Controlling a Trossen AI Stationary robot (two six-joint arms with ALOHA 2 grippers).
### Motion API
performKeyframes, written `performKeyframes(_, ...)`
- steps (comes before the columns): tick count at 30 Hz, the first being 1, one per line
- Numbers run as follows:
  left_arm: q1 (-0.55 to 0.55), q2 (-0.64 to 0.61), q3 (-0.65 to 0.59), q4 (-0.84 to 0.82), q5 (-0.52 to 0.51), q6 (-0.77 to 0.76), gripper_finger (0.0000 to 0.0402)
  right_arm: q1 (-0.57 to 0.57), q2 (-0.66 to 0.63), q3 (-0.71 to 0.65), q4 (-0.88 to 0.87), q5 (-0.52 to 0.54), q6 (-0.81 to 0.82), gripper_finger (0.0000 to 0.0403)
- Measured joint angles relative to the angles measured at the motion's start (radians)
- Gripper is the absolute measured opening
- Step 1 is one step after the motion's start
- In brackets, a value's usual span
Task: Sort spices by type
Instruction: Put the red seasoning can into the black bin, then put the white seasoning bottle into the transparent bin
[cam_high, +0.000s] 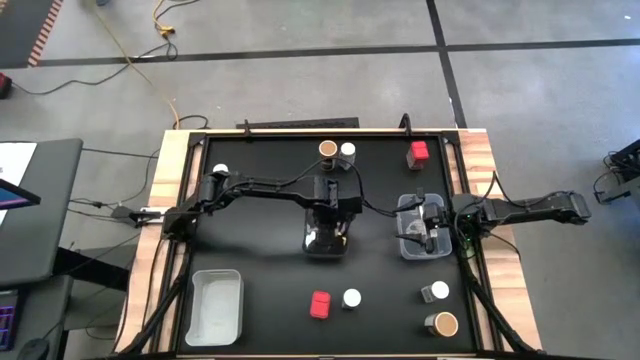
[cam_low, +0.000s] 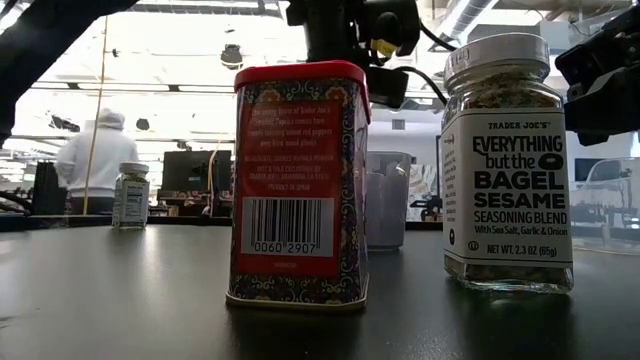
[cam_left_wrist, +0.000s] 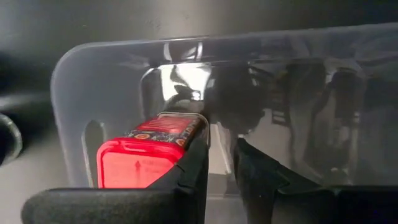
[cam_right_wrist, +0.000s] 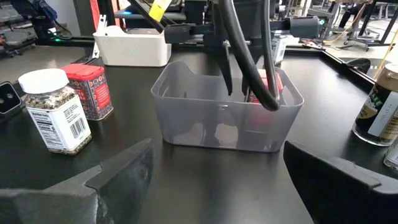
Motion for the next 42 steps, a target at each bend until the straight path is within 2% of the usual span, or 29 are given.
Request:
performKeyframes(27, 0.002, -0.001, 0.004, 0.023, -0.021, -0.009, 0.0066, 0.0, 0.0, 0.0, 0.0, 0.0, 0.0, 0.0384)
performKeyframes(31, -0.001, -0.001, 0.057, -0.024, -0.021, -0.041, 0.0066, 0.0, 0.0, 0.0, 0.0, 0.0, 0.0, 0.0384)
performKeyframes(42, -0.048, -0.004, 0.327, -0.116, -0.018, -0.063, 0.0066, 0.0, 0.0, 0.0, 0.0, 0.0, 0.0, 0.0384)
